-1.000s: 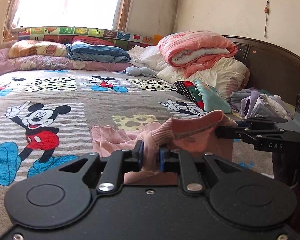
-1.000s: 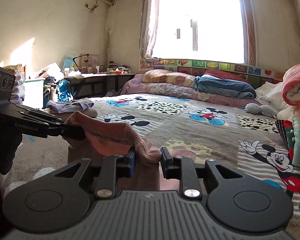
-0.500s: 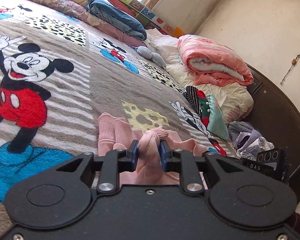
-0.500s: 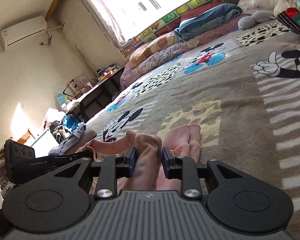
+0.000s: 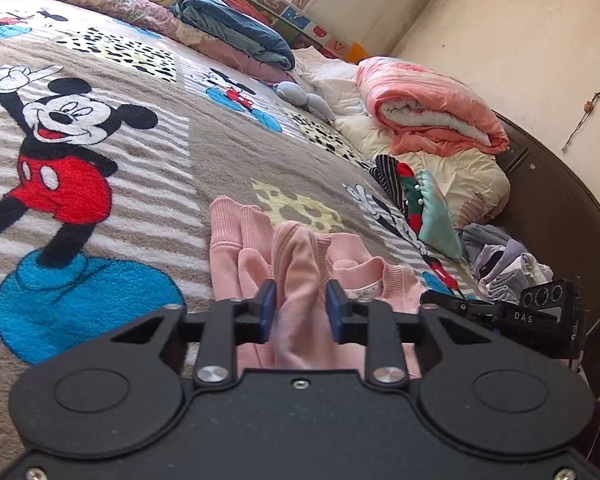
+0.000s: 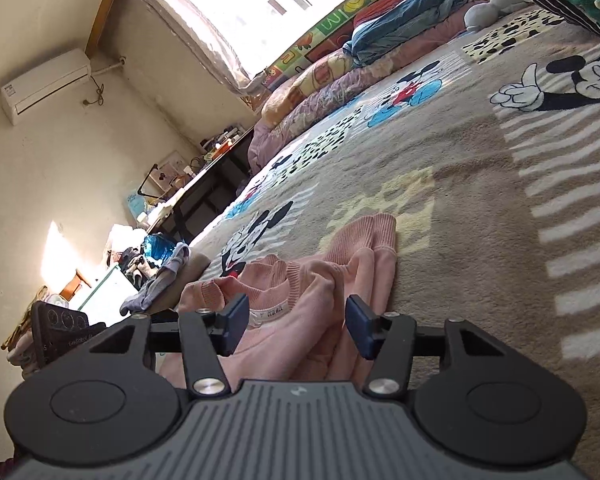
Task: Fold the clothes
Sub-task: 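Grasp the sweatshirt edge with the right gripper while the left holds the hem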
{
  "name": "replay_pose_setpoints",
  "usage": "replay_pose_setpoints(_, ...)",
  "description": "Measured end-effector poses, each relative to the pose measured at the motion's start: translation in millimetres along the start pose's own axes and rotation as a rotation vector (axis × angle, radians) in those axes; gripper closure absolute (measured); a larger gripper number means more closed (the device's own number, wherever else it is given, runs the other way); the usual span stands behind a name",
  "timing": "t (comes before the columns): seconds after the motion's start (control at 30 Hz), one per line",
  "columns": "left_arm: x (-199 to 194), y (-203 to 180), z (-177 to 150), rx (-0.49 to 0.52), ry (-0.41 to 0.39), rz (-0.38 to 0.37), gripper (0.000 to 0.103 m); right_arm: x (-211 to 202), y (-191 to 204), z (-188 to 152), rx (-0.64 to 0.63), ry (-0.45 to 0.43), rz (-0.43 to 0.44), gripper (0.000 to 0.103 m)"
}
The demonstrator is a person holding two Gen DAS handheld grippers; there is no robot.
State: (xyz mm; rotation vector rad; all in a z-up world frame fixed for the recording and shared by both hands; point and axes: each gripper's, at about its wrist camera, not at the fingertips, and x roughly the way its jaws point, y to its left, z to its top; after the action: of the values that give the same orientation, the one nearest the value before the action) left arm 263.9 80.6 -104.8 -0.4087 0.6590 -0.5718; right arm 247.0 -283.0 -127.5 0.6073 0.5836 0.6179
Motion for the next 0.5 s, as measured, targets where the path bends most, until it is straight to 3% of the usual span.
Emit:
replay_pose_setpoints(0.03, 2, 0, 0, 0.003, -0.006, 0.001, 0.100, 3, 2, -1, -0.018, 0.005, -0.002, 0.091)
replay_pose_setpoints(0.07, 2, 0, 2, 0.006, -0.021, -0.008, 0.100, 5, 4, -1, -0.040, 0.007, -0.004, 0.095)
replay_pose_setpoints(0.3, 6, 5, 23, -0.027, -0.122, -0.079, 0.101, -3, 28, 17, -0.196, -0.112, 0.003, 0.096)
replay_pose_setpoints(0.5, 25, 27, 37, -0.132, -0.126, -0.125, 0.101, 6, 10, 32, -0.136, -0.150, 0.003, 0.096)
